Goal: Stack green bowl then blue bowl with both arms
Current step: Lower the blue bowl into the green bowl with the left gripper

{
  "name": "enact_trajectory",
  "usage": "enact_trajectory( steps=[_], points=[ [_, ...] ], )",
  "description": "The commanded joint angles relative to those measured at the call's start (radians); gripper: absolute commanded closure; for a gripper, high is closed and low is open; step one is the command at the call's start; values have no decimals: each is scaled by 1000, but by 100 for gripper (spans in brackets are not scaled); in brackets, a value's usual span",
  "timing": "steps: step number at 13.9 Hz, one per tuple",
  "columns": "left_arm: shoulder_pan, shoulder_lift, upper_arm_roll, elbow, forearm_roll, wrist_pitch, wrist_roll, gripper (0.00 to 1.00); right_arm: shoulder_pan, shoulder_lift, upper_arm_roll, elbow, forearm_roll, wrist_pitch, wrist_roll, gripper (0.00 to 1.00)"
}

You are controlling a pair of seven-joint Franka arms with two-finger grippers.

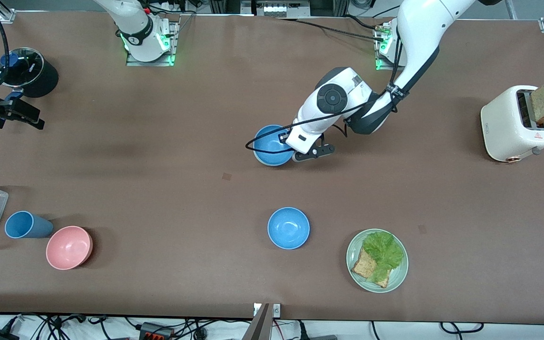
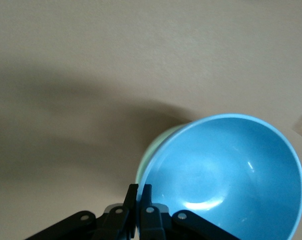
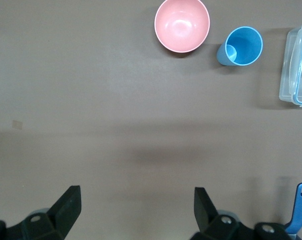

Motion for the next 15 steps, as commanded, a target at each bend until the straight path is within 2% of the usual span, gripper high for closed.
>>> enact_trajectory(
  steps=[1,9,10,12,15],
  points=[
    [-12,18,10,0,57,24,-45,99,-11,0,15,9,-15,15,-8,0],
    [-37,27,7,3,57,22,-68,99,-5,-20,16,-28,-16,48,-6,0],
    [-38,27,7,3,57,22,-68,92,-5,-18,16,-28,-15,48,-6,0],
    [-35,27,6,9,57,12,-93,65,-5,-20,16,-35,-13,48,-5,0],
    [-22,3,3,61,59,-94,-107,57,-6,-21,16,-40,-7,39,-3,0]
  ],
)
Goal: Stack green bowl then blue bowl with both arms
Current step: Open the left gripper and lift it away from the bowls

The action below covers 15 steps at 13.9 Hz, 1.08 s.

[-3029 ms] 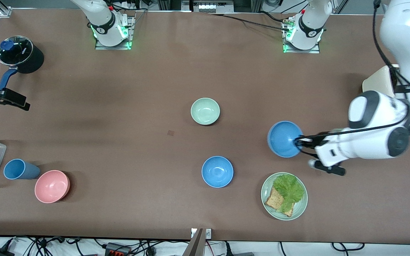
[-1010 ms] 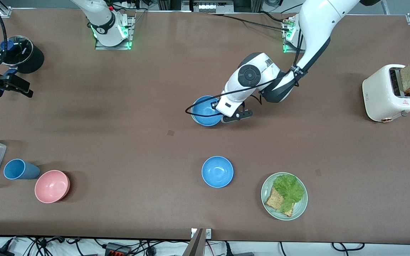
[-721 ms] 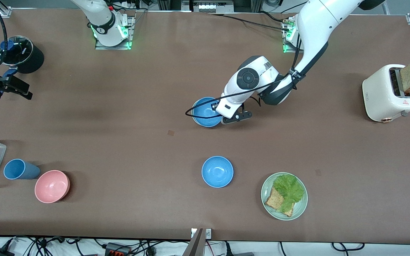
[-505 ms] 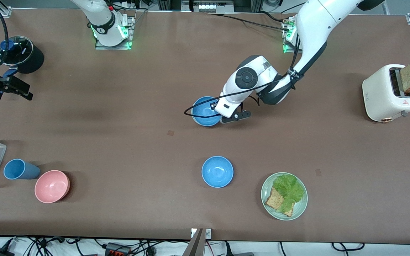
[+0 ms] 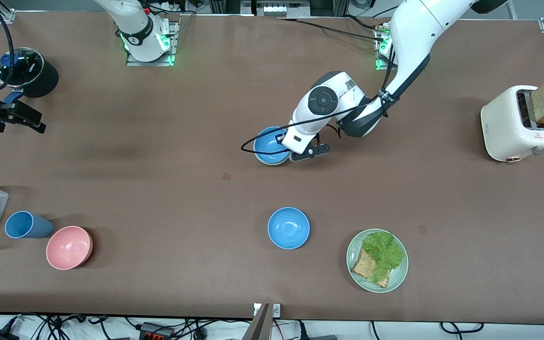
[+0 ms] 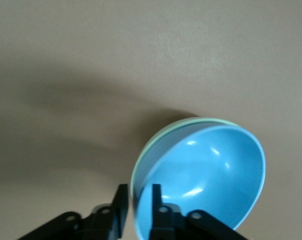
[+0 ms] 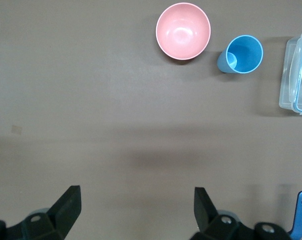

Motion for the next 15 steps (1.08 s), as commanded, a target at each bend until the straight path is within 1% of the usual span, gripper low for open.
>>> enact_trajectory(
  steps=[1,3,5,8,11,15],
  points=[
    [7,-40,-1,84,31,-158,-27,55,-7,-26,8,-31,-5,3,-3,0],
    [28,-69,-1,161,33,-274,-16,52,-5,-44,8,-55,-5,7,-3,0],
    [74,-77,-5,238,27,-354,57,51,-5,-63,8,-84,-5,16,-3,0],
    [134,-74,-5,319,19,-420,203,51,-7,-63,7,-75,-7,18,-5,0],
    [196,-72,-2,384,19,-507,416,51,-8,-61,8,-60,-5,7,-5,0],
    [295,-62,5,420,28,-517,730,46,-7,-58,8,-51,-7,4,-6,0]
  ],
)
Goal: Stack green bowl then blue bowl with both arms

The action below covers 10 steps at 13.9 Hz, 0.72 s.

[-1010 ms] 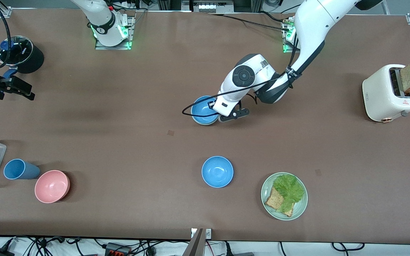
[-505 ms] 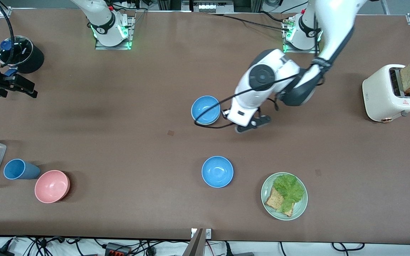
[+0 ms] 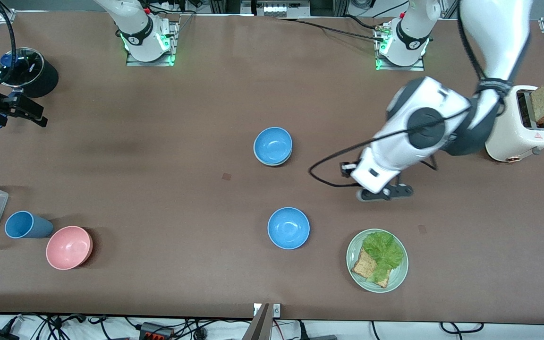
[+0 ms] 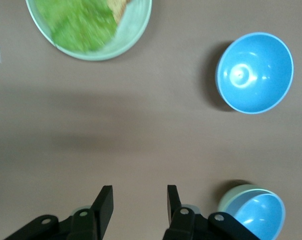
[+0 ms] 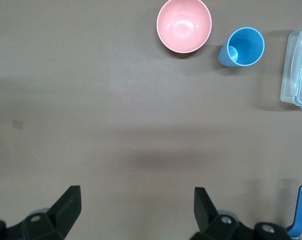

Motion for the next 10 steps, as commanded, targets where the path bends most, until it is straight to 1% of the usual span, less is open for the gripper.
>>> enact_trajectory(
  steps=[1,2,3,5,6,7,8,10],
  points=[
    [42,12,4,38,20,-26,222,45,-6,-10,8,3,-7,4,-6,0],
    [46,9,31,38,17,-26,340,45,-6,-10,8,11,-7,2,-14,0],
    [49,0,78,38,3,-25,436,45,-6,-10,8,13,-13,2,-14,0],
    [19,-81,186,18,-69,-22,512,45,-6,-10,8,13,-13,2,-17,0],
    [2,-124,259,-8,-109,-23,538,45,-8,-10,8,13,-13,2,-12,0],
    [-6,-155,295,-32,-132,-22,598,45,-6,-10,8,13,-13,4,-12,0],
    [-6,-179,304,-54,-141,-23,629,45,-6,-11,8,13,-13,2,-14,0],
    [-35,-262,367,-126,-143,-22,634,45,-6,-11,8,13,-13,2,-18,0]
  ],
)
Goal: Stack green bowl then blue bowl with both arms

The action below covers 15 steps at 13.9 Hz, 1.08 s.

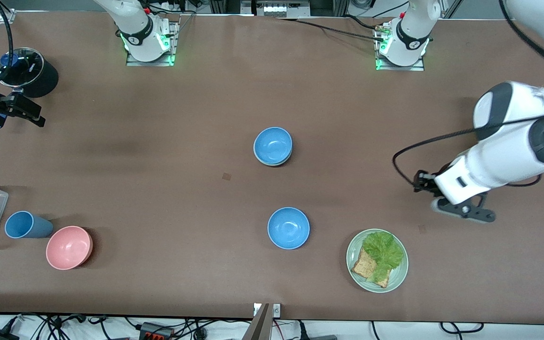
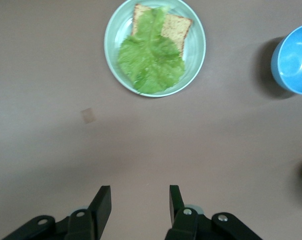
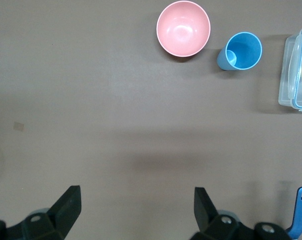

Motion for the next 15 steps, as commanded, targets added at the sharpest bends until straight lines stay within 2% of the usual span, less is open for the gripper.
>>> enact_trajectory(
  steps=[1,5,8,10,12,13,14,15],
  points=[
    [-57,-161,108,-146,-25,2,34,45,-8,-11,8,1,-13,-2,-18,0],
    [-50,-315,137,-275,-27,-14,40,46,-8,-9,7,1,-4,-22,-3,0],
    [-50,-376,143,-355,-28,-17,39,44,-10,-9,7,-2,-4,-23,-3,0],
    [-48,-398,143,-372,-72,-46,37,42,-10,-9,7,-2,-5,-23,-6,0],
    [-47,-404,148,-381,-134,-48,29,24,-10,-9,7,-2,-7,-23,-9,0],
    [-47,-404,149,-381,-145,-48,31,4,-10,-9,7,-2,-5,-23,-8,0],
    [-47,-402,149,-375,-146,-54,32,0,-10,-9,7,-2,-5,-22,-8,0],
    [-48,-399,149,-372,-148,-81,31,0,-8,-9,7,-2,-5,-23,-8,0]
  ],
)
